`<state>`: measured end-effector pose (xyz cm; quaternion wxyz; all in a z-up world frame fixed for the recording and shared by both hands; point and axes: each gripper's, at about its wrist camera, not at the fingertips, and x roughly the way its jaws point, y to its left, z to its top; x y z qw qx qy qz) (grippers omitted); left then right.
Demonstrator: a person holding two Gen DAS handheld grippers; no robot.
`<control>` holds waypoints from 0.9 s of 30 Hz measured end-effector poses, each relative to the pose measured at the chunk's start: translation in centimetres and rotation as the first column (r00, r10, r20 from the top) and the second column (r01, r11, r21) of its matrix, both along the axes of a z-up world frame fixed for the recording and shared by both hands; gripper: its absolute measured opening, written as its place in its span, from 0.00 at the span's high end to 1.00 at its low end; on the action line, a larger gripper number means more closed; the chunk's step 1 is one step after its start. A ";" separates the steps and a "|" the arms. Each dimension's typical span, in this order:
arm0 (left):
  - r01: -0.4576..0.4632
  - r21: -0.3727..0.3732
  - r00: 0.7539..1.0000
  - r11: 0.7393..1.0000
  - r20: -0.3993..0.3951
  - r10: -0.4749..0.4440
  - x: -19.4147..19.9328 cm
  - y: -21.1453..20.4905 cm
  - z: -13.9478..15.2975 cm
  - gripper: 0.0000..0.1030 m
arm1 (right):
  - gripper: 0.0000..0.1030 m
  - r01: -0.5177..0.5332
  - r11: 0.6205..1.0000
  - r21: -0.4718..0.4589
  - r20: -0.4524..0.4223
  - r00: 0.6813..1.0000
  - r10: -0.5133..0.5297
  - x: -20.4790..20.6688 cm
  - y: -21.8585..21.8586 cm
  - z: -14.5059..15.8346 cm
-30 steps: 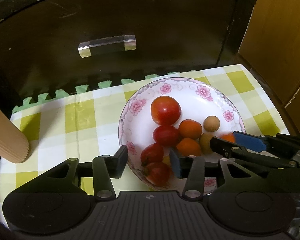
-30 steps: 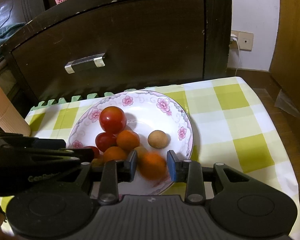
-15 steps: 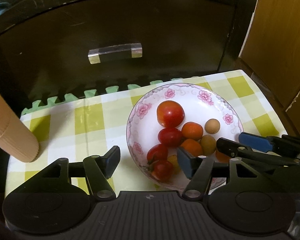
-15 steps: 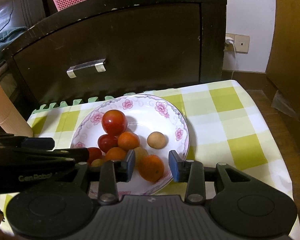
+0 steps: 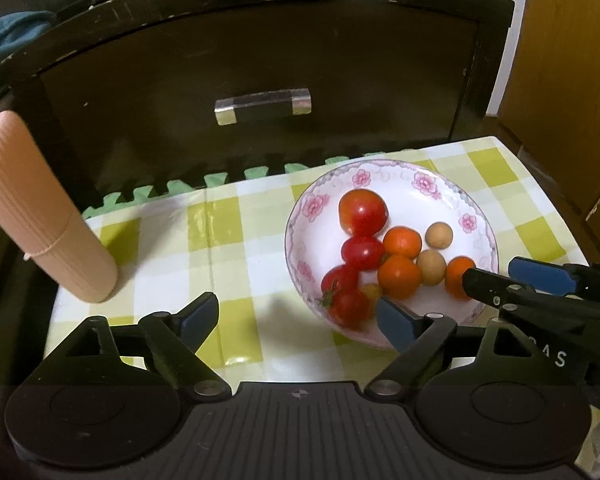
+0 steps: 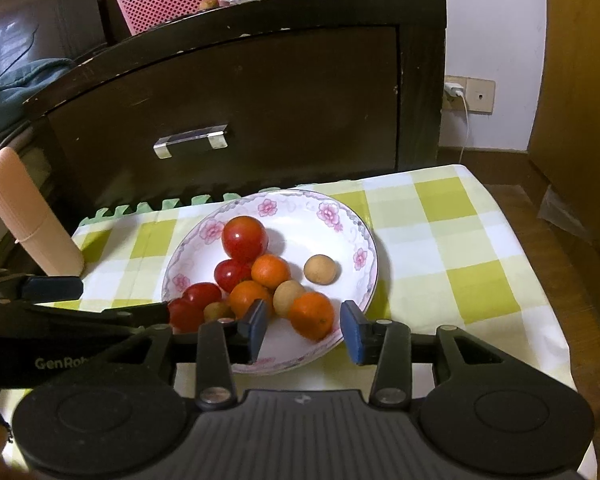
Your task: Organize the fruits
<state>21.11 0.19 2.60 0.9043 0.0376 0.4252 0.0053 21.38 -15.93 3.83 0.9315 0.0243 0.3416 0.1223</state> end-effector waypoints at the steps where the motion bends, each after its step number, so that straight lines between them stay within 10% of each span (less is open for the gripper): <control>1: -0.004 0.004 1.000 1.000 0.000 0.004 -0.2 0.1 0.0 0.10 | 0.59 -0.001 1.000 -0.001 0.000 1.000 0.001 -0.2 0.0 0.0; 27: -0.032 0.077 0.998 0.997 -0.044 0.035 -6.7 -0.5 -0.3 0.00 | 0.55 0.006 1.000 -0.003 -0.044 0.999 -0.006 -8.4 -1.3 -0.1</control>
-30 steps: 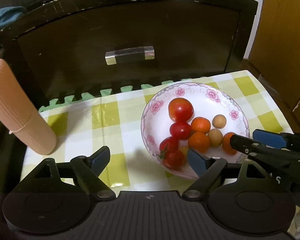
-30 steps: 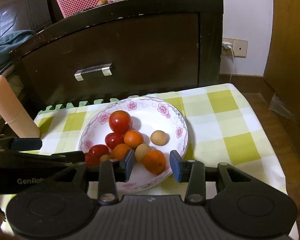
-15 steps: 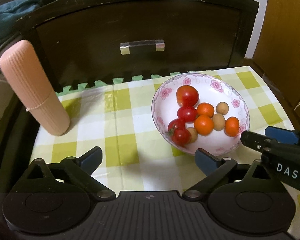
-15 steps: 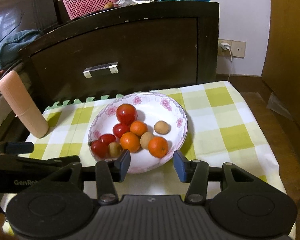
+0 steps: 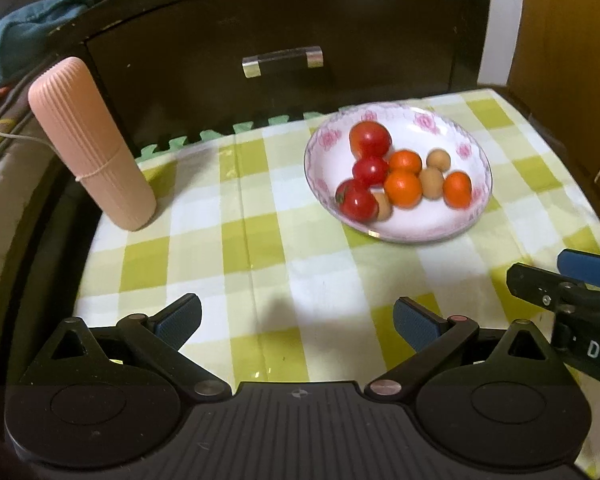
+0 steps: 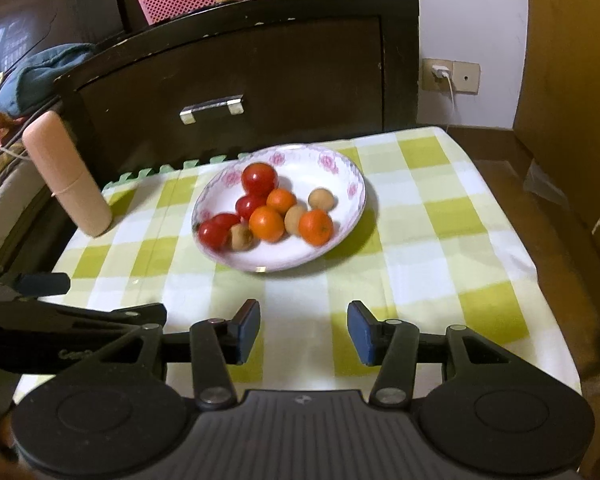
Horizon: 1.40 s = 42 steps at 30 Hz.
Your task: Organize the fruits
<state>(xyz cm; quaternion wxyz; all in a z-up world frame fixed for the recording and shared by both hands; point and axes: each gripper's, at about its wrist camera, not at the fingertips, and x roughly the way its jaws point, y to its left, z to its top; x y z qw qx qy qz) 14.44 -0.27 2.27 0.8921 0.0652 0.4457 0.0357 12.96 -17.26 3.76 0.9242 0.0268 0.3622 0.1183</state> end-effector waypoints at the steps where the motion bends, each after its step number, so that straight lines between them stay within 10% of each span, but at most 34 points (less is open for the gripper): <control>1: 0.002 0.000 1.000 1.000 -0.002 -0.002 -0.4 -0.1 0.0 0.00 | 0.54 0.004 1.000 0.000 -0.005 1.000 -0.004 -0.5 -0.1 -0.1; 42: 0.040 -0.038 0.999 0.999 0.007 -0.039 -10.2 -0.4 0.2 0.00 | 0.54 0.007 0.999 0.036 -0.053 0.999 -0.005 -10.7 -0.4 -0.9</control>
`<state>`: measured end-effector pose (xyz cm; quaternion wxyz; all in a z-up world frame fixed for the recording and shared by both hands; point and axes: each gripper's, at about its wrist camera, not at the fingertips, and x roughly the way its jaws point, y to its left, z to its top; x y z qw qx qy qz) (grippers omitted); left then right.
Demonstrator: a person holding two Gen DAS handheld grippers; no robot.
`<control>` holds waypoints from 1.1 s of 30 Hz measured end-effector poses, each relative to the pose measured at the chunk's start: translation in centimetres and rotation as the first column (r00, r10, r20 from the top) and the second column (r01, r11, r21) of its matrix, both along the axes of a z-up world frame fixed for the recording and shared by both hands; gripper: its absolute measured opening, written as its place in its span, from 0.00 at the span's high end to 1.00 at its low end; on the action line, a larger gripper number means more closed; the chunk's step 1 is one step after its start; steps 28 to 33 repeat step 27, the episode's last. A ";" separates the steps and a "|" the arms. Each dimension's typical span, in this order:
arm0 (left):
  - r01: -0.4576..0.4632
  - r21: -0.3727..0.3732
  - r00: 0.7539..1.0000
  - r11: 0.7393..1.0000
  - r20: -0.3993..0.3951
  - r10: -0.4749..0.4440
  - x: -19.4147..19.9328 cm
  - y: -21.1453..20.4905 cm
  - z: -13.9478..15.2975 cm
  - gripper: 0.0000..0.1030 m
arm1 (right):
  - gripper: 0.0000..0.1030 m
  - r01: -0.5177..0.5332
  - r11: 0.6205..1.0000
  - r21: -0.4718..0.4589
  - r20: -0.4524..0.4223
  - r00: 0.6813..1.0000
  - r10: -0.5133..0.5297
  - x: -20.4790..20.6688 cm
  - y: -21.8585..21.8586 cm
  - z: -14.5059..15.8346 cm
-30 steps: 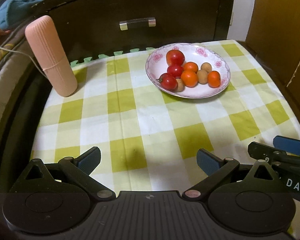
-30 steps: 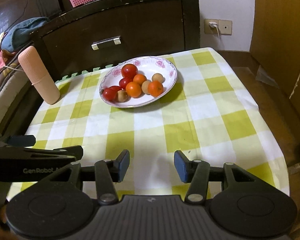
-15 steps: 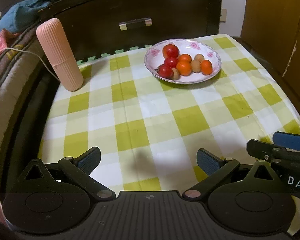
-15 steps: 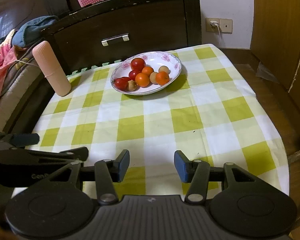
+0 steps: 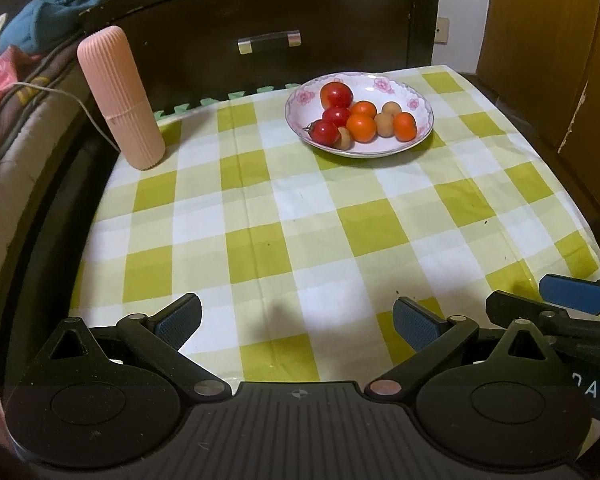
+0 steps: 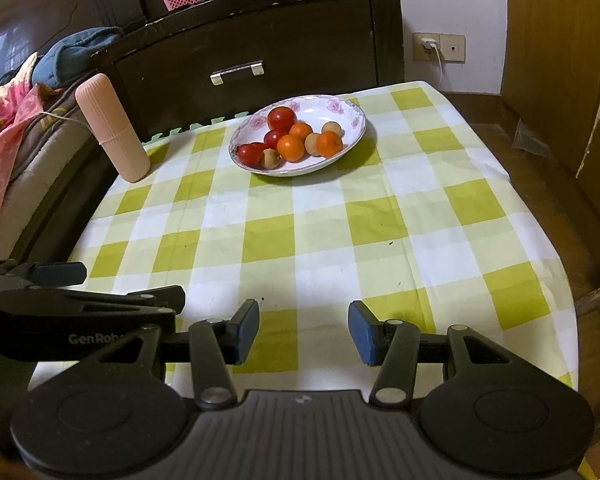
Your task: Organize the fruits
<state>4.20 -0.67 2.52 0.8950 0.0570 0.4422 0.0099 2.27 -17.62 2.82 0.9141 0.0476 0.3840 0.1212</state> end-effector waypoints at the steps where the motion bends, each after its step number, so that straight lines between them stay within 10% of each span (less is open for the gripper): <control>1: 0.000 0.002 1.000 1.000 0.001 0.000 0.0 0.0 0.0 0.00 | 0.54 0.000 1.000 0.000 -0.001 1.000 0.000 0.0 0.0 0.0; 33: -0.005 0.018 1.000 1.000 0.014 0.005 -0.2 0.0 -0.1 0.00 | 0.54 -0.002 1.000 0.004 -0.008 1.000 0.002 0.1 0.2 -0.3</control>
